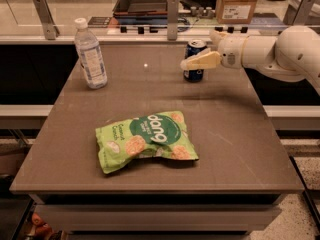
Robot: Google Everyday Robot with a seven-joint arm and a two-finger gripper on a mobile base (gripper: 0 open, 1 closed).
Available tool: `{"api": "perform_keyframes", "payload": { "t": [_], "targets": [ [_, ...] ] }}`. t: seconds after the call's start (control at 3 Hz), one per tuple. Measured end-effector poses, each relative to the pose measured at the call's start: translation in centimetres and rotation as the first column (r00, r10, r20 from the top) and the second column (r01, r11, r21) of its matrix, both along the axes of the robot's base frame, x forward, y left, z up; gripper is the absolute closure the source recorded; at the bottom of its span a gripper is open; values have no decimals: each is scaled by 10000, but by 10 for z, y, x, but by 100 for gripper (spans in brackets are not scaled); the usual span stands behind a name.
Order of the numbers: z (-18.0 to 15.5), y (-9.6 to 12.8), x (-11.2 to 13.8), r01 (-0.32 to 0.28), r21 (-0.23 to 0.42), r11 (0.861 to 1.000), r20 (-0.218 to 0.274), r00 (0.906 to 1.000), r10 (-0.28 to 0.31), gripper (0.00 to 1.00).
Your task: Knock pepsi can over
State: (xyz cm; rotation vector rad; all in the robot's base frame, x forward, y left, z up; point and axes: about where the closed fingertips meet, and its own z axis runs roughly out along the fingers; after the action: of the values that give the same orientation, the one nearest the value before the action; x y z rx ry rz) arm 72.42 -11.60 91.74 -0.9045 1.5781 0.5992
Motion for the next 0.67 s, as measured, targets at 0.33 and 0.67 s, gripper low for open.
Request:
{"api": "perform_keyframes", "payload": {
  "t": [0.33,0.67],
  "targets": [
    [-1,-4,5,176,-158,9997,-336,9993,-181,0],
    [-1,-10,12,324,-194,9993,-563,9979,-335,0]
  ]
}}
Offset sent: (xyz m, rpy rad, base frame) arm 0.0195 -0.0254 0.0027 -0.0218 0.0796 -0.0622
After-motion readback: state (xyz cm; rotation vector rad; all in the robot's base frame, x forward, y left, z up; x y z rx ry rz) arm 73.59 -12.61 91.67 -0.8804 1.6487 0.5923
